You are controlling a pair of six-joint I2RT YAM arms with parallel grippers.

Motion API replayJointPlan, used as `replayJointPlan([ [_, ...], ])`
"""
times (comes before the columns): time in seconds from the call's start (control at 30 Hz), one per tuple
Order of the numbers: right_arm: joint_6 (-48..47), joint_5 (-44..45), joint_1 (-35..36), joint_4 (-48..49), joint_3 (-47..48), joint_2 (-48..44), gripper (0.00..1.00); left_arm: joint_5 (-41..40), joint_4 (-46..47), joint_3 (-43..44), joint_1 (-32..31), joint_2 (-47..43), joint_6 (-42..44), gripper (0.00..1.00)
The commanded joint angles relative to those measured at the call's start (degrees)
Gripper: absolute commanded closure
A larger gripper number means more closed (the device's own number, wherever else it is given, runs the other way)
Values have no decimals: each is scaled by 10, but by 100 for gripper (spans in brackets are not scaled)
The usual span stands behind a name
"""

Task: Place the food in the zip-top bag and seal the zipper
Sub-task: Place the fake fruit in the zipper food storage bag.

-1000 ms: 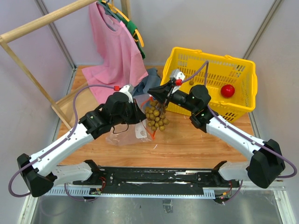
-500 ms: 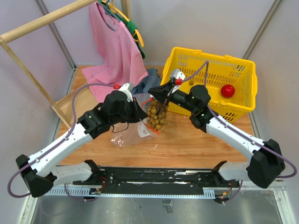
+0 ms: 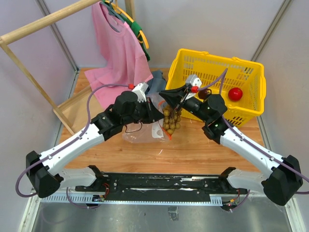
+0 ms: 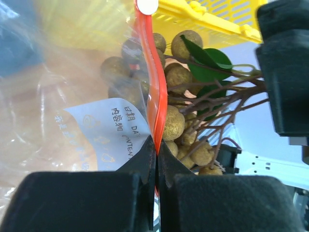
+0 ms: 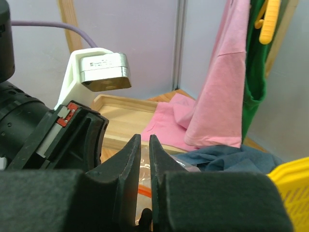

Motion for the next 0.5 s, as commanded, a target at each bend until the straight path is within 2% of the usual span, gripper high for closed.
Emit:
replayJointPlan([
  [0.0, -31, 47, 11, -7, -14, -19, 100, 56, 133, -34, -6, 5, -25, 100],
  [0.2, -51, 126, 12, 4, -44, -37, 99, 75, 177, -86, -7, 1, -48, 100],
  [0.47, -55, 107, 48, 21, -57, -7, 99, 65, 215, -141, -7, -25, -64, 100],
])
